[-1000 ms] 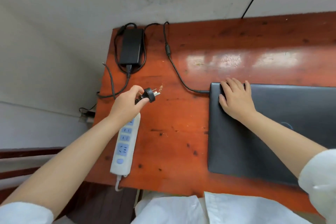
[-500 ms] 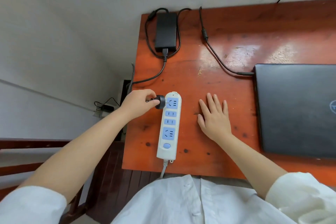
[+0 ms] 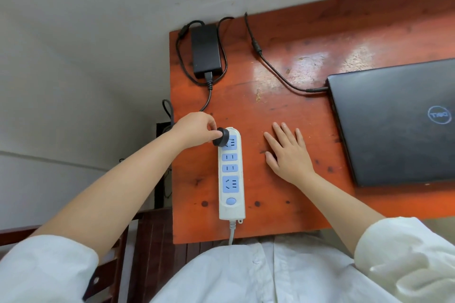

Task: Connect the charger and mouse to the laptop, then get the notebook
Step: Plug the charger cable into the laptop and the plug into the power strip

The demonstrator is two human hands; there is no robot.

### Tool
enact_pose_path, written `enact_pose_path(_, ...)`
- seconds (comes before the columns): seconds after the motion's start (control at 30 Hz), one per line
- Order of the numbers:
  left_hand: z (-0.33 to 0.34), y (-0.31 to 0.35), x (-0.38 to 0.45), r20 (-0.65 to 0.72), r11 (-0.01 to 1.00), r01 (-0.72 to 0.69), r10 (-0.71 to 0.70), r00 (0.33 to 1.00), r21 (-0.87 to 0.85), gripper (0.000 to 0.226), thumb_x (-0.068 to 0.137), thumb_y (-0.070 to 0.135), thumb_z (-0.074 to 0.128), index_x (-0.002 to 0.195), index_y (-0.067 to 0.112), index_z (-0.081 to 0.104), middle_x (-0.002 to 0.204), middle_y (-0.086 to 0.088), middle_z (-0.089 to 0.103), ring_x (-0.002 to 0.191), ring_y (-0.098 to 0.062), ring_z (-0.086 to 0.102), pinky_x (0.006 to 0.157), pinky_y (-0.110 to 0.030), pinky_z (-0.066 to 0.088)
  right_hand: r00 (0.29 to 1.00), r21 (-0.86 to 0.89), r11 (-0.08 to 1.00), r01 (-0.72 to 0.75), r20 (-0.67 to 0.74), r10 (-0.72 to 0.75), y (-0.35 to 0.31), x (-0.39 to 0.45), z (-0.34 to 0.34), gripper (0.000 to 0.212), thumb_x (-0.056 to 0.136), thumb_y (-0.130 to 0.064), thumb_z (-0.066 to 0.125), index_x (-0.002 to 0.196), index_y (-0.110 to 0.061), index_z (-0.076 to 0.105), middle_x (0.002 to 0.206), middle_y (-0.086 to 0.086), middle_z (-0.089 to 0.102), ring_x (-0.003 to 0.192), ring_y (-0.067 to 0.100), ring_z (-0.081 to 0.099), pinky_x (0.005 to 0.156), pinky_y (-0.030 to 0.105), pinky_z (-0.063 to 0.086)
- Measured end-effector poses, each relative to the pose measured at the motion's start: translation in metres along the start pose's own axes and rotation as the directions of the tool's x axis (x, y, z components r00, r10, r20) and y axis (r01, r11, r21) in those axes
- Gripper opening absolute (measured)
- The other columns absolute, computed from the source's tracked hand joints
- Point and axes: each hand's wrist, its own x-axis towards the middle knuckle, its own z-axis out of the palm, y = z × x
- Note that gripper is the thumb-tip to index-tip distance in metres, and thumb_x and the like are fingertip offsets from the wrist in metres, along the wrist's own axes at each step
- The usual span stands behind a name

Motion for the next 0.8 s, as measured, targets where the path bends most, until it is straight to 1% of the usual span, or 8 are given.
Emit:
enact_pose_path(0.07,0.0000,0.0017,0.0004,0.049,0.998,0.016,-0.019,0.999,0.058,0.024,0.088,0.031,0.056,0.078,0.012,0.067,0.067,0.002,0.060,0.063,-0.013,0.054,0.050,-0.020,0.038,1.000,0.000,1.000,0.000,-0.002,0.000,-0.0009,0.0000,0.0001,0.046,0.086,-0.020,0.056,0.130,-0.008,0.049,0.145,0.021,0.038,0.136,0.040,0.030,0.112,0.057,0.018)
enact_pose_path(0.13,0.0009,0.0021,0.0018,0.073,0.996,0.052,-0.057,0.996,0.073,0.030,0.088,0.031,0.056,0.064,0.014,0.063,0.060,0.002,0.059,0.051,-0.009,0.049,0.048,-0.020,0.037,1.000,0.004,1.000,-0.002,-0.009,0.002,-0.0011,0.0002,0.0001,0.046,0.086,-0.019,0.057,0.129,-0.008,0.049,0.144,0.022,0.039,0.135,0.040,0.032,0.112,0.057,0.019)
enact_pose_path(0.23,0.0019,0.0037,0.0030,0.077,0.992,0.109,-0.114,0.990,0.063,0.038,0.089,0.033,0.055,0.054,0.017,0.058,0.053,0.004,0.055,0.045,-0.009,0.045,0.046,-0.019,0.036,1.000,0.009,1.000,-0.005,-0.020,0.005,-0.0002,-0.0005,0.0004,0.046,0.085,-0.019,0.058,0.129,-0.008,0.050,0.143,0.022,0.041,0.135,0.040,0.033,0.111,0.058,0.019)
enact_pose_path(0.4,-0.0010,0.0052,0.0016,0.118,0.988,0.124,-0.134,0.984,0.090,0.034,0.090,0.031,0.054,0.063,0.013,0.063,0.070,-0.004,0.065,0.047,-0.010,0.047,0.047,-0.019,0.038,1.000,0.011,1.000,0.001,-0.015,-0.001,0.0007,-0.0015,0.0018,0.046,0.087,-0.021,0.055,0.131,-0.009,0.048,0.146,0.020,0.038,0.137,0.038,0.029,0.113,0.056,0.017)
enact_pose_path(0.57,-0.0043,0.0059,0.0009,0.168,0.987,0.122,-0.138,0.976,0.101,0.037,0.092,0.031,0.051,0.059,0.017,0.059,0.061,0.005,0.062,0.047,-0.007,0.048,0.047,-0.018,0.037,1.000,0.010,1.000,0.001,-0.019,-0.001,0.0011,0.0002,0.0013,0.046,0.086,-0.021,0.056,0.130,-0.009,0.048,0.145,0.020,0.038,0.136,0.039,0.030,0.112,0.057,0.017)
enact_pose_path(0.63,-0.0034,0.0046,-0.0007,0.177,0.988,0.130,-0.143,0.974,0.080,0.033,0.092,0.031,0.052,0.068,0.012,0.066,0.067,0.003,0.064,0.048,-0.006,0.049,0.048,-0.017,0.038,1.000,0.015,1.000,0.000,-0.019,0.001,0.0016,-0.0001,0.0013,0.046,0.086,-0.022,0.056,0.130,-0.009,0.048,0.145,0.020,0.038,0.136,0.039,0.030,0.112,0.057,0.017)
enact_pose_path(0.7,-0.0023,0.0035,-0.0032,0.166,0.990,0.127,-0.135,0.977,0.056,0.032,0.092,0.031,0.052,0.082,0.006,0.071,0.074,0.000,0.066,0.049,-0.007,0.049,0.050,-0.017,0.038,1.000,0.015,1.000,0.001,-0.020,-0.001,0.0021,-0.0005,0.0015,0.046,0.086,-0.022,0.056,0.130,-0.009,0.048,0.145,0.020,0.038,0.136,0.038,0.030,0.112,0.057,0.017)
enact_pose_path(0.8,-0.0009,0.0026,-0.0051,0.135,0.994,0.106,-0.106,0.985,0.006,0.024,0.091,0.030,0.053,0.092,0.011,0.067,0.069,0.003,0.065,0.054,-0.008,0.053,0.052,-0.018,0.041,1.000,0.021,1.000,0.005,-0.026,-0.004,0.0027,-0.0006,0.0020,0.046,0.086,-0.021,0.057,0.130,-0.008,0.049,0.145,0.020,0.039,0.136,0.039,0.031,0.112,0.057,0.017)
